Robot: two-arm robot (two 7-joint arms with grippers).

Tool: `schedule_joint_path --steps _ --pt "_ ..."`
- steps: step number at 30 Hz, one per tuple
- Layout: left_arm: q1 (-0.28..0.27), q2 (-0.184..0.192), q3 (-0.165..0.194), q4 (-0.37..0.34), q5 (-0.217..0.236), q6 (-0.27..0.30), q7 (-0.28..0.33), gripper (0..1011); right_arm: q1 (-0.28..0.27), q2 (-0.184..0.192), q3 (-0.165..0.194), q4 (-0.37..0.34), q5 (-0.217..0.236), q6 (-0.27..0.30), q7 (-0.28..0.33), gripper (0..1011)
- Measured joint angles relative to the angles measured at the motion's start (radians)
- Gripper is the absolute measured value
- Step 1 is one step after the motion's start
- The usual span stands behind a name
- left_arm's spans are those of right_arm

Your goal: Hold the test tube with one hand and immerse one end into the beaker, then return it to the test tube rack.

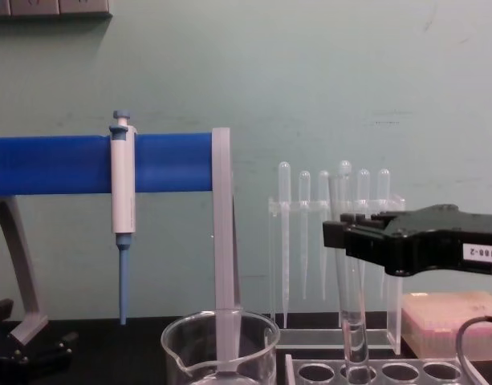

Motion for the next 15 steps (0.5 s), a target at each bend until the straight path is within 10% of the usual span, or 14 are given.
schedule_joint_path --steps 15 --pt "0.0 0.0 0.0 0.0 0.0 0.0 0.0 1000 0.024 -0.012 -0.03 0.07 -0.033 0.018 0.025 224"
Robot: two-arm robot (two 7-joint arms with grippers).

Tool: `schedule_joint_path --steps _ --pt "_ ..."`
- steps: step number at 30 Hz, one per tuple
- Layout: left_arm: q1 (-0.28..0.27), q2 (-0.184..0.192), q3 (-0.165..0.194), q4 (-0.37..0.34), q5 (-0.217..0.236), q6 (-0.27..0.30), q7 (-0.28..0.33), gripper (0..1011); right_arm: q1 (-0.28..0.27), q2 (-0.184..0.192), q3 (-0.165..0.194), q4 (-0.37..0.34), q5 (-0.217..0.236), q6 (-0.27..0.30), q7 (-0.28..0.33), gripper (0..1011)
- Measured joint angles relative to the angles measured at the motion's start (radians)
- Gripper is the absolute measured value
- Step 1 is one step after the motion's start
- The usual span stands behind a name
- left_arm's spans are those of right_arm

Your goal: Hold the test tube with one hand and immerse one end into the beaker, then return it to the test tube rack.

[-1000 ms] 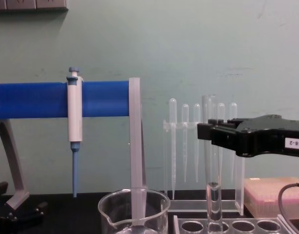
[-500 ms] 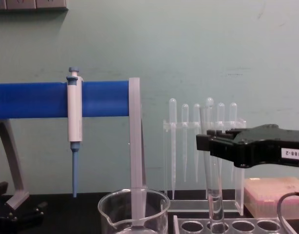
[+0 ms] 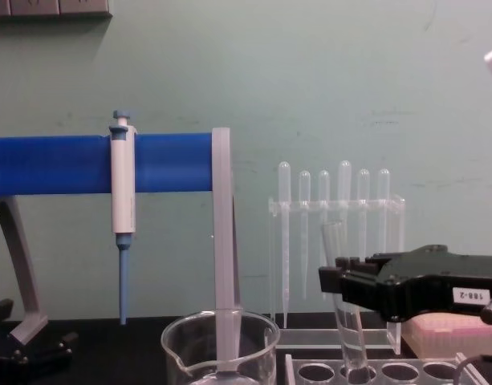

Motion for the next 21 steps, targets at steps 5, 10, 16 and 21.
schedule_joint_path --steps 5,10,16,21 --pt "0.0 0.0 0.0 0.0 0.0 0.0 0.0 1000 0.013 0.0 -0.014 0.013 -0.016 0.017 0.008 224" --pt "0.0 0.0 0.0 0.0 0.0 0.0 0.0 1000 0.018 0.0 -0.021 0.016 -0.027 0.031 0.012 274" --pt "0.0 0.0 0.0 0.0 0.0 0.0 0.0 1000 0.018 0.0 -0.021 0.011 -0.034 0.042 0.011 427" --pt "0.0 0.0 0.0 0.0 0.0 0.0 0.0 1000 -0.012 0.016 -0.013 -0.033 -0.042 0.075 -0.01 618"
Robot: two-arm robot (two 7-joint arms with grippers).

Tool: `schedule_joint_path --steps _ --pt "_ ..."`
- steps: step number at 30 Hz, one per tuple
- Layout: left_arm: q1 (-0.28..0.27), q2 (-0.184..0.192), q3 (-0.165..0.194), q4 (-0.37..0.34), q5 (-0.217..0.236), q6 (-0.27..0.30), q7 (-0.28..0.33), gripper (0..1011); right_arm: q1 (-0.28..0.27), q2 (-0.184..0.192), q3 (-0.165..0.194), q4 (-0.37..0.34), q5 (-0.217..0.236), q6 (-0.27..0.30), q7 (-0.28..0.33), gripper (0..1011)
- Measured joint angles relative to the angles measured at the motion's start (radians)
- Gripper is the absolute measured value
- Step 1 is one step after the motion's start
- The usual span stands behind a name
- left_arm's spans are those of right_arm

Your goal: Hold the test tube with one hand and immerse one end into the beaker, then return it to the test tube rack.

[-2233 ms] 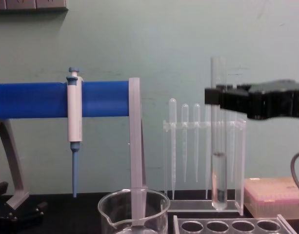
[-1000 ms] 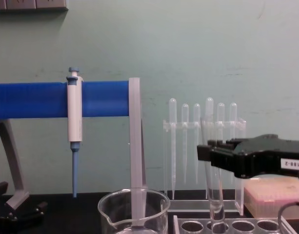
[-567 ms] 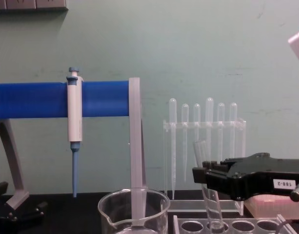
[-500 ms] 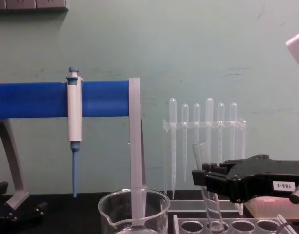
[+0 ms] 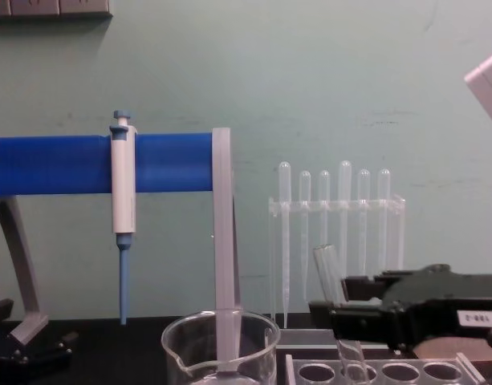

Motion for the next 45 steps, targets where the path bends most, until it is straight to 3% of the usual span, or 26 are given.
schedule_joint_path --steps 4,5,7,11,14,17,22,29,34,45 --pt "0.0 0.0 0.0 0.0 0.0 0.0 0.0 1000 -0.052 0.028 0.024 -0.057 0.0 0.031 -0.024 691" --pt "0.0 0.0 0.0 0.0 0.0 0.0 0.0 1000 -0.071 0.039 0.035 -0.075 0.0 0.039 -0.031 772" --pt "0.0 0.0 0.0 0.0 0.0 0.0 0.0 1000 -0.093 0.051 0.047 -0.095 0.001 0.047 -0.037 823" --pt "0.0 0.0 0.0 0.0 0.0 0.0 0.0 1000 -0.153 0.082 0.098 -0.129 0.011 0.049 -0.059 916" --pt "0.0 0.0 0.0 0.0 0.0 0.0 0.0 1000 -0.218 0.087 0.17 -0.133 0.023 0.014 -0.103 1002" --pt "0.0 0.0 0.0 0.0 0.0 0.0 0.0 1000 -0.251 0.078 0.21 -0.12 0.022 -0.015 -0.139 1002" --pt "0.0 0.0 0.0 0.0 0.0 0.0 0.0 1000 -0.298 0.029 0.272 -0.056 -0.008 -0.117 -0.218 1002" --pt "0.0 0.0 0.0 0.0 0.0 0.0 0.0 1000 -0.309 -0.063 0.28 0.078 -0.12 -0.312 -0.326 1002" --pt "0.0 0.0 0.0 0.0 0.0 0.0 0.0 1000 -0.307 -0.122 0.277 0.159 -0.186 -0.415 -0.389 1002" --pt "0.0 0.0 0.0 0.0 0.0 0.0 0.0 1000 -0.306 -0.124 0.276 0.161 -0.189 -0.42 -0.393 1002"
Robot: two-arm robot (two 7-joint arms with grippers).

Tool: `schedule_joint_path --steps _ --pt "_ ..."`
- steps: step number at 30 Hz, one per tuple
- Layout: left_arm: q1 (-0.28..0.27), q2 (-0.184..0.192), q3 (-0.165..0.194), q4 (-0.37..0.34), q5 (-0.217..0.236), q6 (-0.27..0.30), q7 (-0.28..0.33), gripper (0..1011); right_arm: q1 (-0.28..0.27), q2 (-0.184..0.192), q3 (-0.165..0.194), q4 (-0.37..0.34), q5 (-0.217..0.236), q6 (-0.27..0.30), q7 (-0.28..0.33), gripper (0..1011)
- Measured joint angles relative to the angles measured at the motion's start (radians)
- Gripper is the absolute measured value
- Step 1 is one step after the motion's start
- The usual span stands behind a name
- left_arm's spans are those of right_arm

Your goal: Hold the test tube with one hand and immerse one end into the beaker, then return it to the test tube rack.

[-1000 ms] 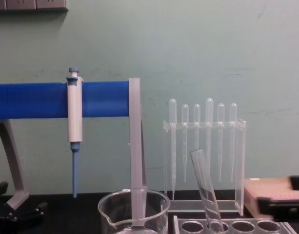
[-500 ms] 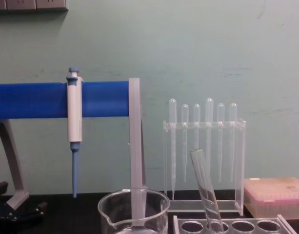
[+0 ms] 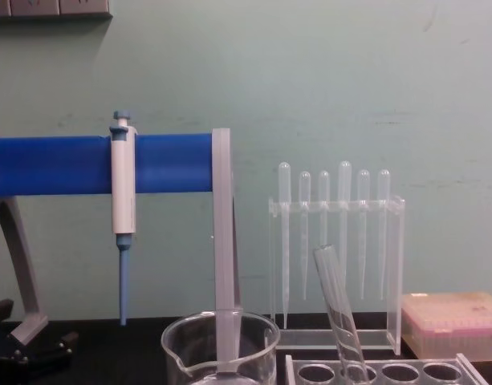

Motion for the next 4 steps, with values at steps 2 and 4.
schedule_joint_path --steps 2,4 --pt "0.0 0.0 0.0 0.0 0.0 0.0 0.0 1000 0.0 0.001 0.0 -0.001 0.001 0.002 0.001 1002" --pt "0.0 0.0 0.0 0.0 0.0 0.0 0.0 1000 0.0 0.001 0.0 -0.001 0.002 0.003 0.002 1002"
